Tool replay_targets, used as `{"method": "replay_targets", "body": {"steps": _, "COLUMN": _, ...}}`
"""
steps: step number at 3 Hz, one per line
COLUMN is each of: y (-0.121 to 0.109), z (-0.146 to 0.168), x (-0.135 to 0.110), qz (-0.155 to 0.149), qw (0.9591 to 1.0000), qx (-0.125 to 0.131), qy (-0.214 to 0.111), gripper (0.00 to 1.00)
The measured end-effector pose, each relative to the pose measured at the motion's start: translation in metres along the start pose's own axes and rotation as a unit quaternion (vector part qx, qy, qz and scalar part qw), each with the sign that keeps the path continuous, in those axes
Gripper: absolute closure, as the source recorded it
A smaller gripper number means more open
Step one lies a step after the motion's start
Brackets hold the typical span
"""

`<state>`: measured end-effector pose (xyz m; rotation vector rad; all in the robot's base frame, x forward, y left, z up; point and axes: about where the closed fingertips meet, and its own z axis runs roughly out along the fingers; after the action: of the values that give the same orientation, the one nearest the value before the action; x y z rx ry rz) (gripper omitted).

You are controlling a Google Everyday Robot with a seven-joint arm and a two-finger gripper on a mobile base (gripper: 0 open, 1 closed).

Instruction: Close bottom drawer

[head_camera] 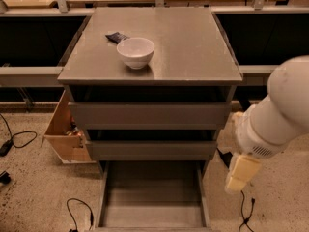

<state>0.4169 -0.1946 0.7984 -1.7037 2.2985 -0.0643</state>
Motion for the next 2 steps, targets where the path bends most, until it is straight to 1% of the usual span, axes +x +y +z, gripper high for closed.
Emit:
{"method": "replay_targets", "body": {"steps": 1, "y": 0.025, "z": 0.057, "x": 0.016, "qz": 0.005, "qw": 0.9996, "qx": -0.016, "qy": 0.024, "gripper": 0.0}}
{"method": "replay_targets", "body": {"steps": 2, "y": 0.064, "z": 0.146, "x": 0.037, "qz": 0.036, "qw": 0.9982, "qx": -0.039, "qy": 0.027, "gripper": 0.0}}
